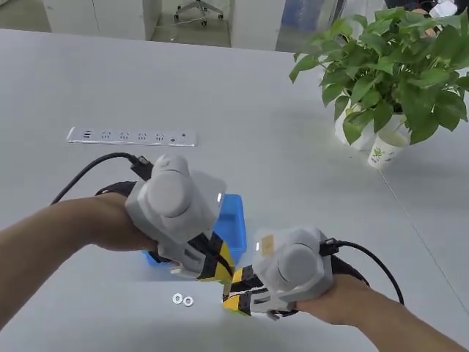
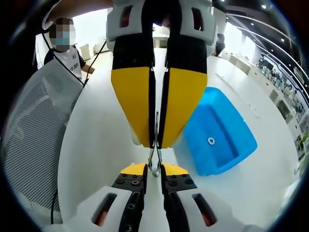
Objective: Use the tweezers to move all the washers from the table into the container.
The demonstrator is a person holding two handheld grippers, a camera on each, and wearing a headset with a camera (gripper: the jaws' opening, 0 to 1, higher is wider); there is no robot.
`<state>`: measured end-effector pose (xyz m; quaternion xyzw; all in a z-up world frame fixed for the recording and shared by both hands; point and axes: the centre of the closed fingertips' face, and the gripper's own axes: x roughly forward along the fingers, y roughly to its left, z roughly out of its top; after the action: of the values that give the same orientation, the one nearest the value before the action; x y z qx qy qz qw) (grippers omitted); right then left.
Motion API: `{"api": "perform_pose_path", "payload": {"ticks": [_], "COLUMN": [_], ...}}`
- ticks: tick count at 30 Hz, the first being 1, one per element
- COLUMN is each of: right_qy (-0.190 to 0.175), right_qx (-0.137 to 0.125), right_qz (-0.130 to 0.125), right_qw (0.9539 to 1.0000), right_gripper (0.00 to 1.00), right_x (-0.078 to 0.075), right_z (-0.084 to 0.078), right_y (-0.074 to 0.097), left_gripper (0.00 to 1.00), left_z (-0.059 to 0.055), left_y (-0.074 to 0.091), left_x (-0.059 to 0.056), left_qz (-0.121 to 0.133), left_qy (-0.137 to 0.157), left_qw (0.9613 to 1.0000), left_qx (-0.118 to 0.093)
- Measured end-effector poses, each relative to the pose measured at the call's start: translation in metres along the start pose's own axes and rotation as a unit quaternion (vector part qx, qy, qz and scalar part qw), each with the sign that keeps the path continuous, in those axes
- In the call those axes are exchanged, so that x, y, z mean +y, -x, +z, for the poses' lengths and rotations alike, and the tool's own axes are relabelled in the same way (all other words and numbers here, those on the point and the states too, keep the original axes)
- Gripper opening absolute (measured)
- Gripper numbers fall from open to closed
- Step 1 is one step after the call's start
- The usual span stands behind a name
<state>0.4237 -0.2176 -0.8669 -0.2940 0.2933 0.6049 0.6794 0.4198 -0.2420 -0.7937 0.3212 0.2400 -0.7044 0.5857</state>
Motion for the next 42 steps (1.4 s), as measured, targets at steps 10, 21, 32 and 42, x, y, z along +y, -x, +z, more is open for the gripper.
{"api": "perform_pose_path", "payload": {"ticks": [10, 21, 32, 42], "right_qy": [-0.001, -0.001, -0.012, -0.013], "right_qx": [0.0, -0.005, -0.008, -0.008], "right_qz": [-0.001, -0.001, 0.002, 0.003], "right_qw": [1.0, 1.0, 0.9999, 0.9999], "right_gripper": [0.14, 0.12, 0.11, 0.1], "right_x": [0.0012, 0.0, 0.0007, 0.0004], "right_z": [-0.0018, 0.002, 0.0022, 0.0049], "right_y": [0.0001, -0.0031, -0.0036, -0.002], "left_gripper": [0.06, 0.06, 0.06, 0.06], "left_z": [-0.0014, -0.0024, -0.0024, -0.0019], "left_y": [0.0003, 0.0011, 0.0008, 0.0033], "left_x": [-0.0005, -0.0002, -0.0002, 0.0004], "left_qz": [-0.004, -0.004, -0.003, 0.0], "left_qy": [0.001, 0.002, 0.003, 0.006], "left_qw": [1.0, 1.0, 1.0, 1.0], "left_qx": [0.001, 0.0, -0.002, 0.0]}}
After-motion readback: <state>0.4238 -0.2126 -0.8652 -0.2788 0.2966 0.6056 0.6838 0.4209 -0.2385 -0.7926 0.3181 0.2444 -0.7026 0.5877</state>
